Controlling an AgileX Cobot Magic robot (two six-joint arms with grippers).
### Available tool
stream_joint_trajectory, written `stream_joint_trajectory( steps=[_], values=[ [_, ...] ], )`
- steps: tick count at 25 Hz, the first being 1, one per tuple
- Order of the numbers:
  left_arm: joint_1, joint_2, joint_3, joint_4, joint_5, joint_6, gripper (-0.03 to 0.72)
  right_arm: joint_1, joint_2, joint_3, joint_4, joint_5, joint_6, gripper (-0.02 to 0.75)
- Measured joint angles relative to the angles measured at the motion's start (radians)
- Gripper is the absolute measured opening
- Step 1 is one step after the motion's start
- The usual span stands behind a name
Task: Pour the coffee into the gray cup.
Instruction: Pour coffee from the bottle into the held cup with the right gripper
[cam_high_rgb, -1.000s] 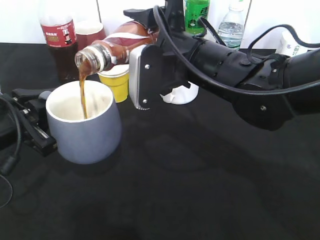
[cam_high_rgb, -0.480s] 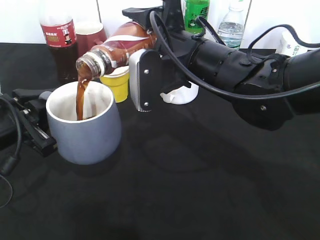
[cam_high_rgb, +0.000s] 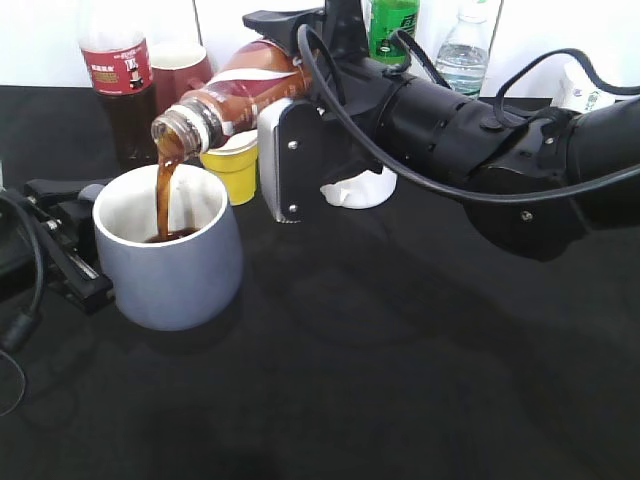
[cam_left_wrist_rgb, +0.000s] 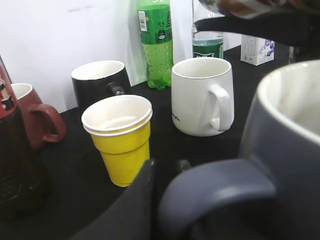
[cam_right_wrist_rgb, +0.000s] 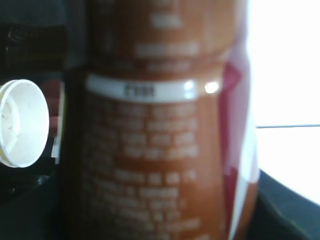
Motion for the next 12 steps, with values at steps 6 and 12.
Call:
stream_joint_trajectory(
  steps=[6, 12],
  values=[
    [0.000, 0.000, 0.000, 0.000, 0.000, 0.000, 0.072, 0.000, 0.000, 0.000, 0.000, -0.003, -0.001, 0.526],
    [0.000, 0.000, 0.000, 0.001, 0.000, 0.000, 0.072, 0.000, 0.000, 0.000, 0.001, -0.003, -0.001, 0.526]
  ],
)
